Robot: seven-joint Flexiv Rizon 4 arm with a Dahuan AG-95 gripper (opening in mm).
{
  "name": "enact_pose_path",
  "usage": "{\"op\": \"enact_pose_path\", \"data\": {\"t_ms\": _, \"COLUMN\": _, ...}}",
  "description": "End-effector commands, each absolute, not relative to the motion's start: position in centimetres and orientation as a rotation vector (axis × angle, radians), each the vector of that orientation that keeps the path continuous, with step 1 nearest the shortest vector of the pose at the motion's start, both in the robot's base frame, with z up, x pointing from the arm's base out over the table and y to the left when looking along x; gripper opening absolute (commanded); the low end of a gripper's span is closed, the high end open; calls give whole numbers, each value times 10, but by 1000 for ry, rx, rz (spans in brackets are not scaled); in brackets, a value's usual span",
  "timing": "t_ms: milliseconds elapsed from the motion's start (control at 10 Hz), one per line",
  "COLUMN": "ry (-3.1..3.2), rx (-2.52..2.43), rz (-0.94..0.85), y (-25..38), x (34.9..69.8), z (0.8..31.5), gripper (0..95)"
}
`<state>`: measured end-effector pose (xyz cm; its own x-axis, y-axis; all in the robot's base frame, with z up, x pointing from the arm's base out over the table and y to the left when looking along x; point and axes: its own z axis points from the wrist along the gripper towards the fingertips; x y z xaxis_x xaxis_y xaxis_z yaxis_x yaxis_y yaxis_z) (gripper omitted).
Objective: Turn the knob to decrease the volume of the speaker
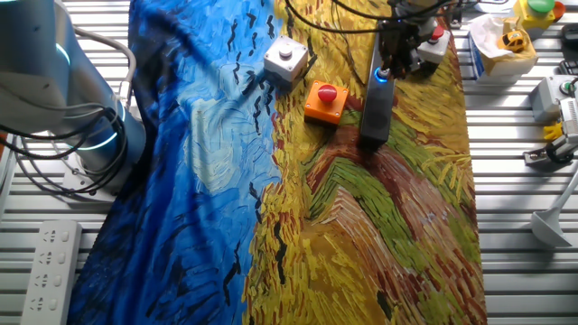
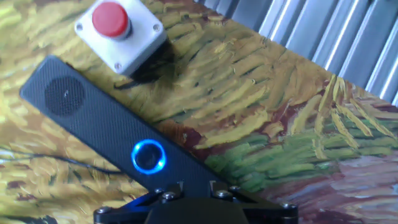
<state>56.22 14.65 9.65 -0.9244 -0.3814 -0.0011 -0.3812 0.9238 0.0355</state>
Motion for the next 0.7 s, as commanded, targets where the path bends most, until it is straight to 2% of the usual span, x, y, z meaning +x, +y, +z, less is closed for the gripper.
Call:
{"op": "enact_pose_path", "data": {"t_ms": 100, "ry": -3087, "rx": 642, "rz": -56, "y": 145, "x": 560, "z": 98, "gripper": 190}}
{"op": "enact_pose_path", "data": {"t_ms": 300, "ry": -3093, "rx": 643, "rz": -65, "y": 145, "x": 560, "z": 98, "gripper": 190}}
{"op": "enact_pose_path", "data": {"t_ms": 400, "ry": -3095, "rx": 640, "rz": -69, "y": 145, "x": 560, "z": 98, "gripper": 380}}
{"op": "enact_pose_path", "data": {"t_ms": 700, "ry": -3100, "rx": 615, "rz": -86, "y": 147, "x": 560, "z": 97, "gripper": 380}}
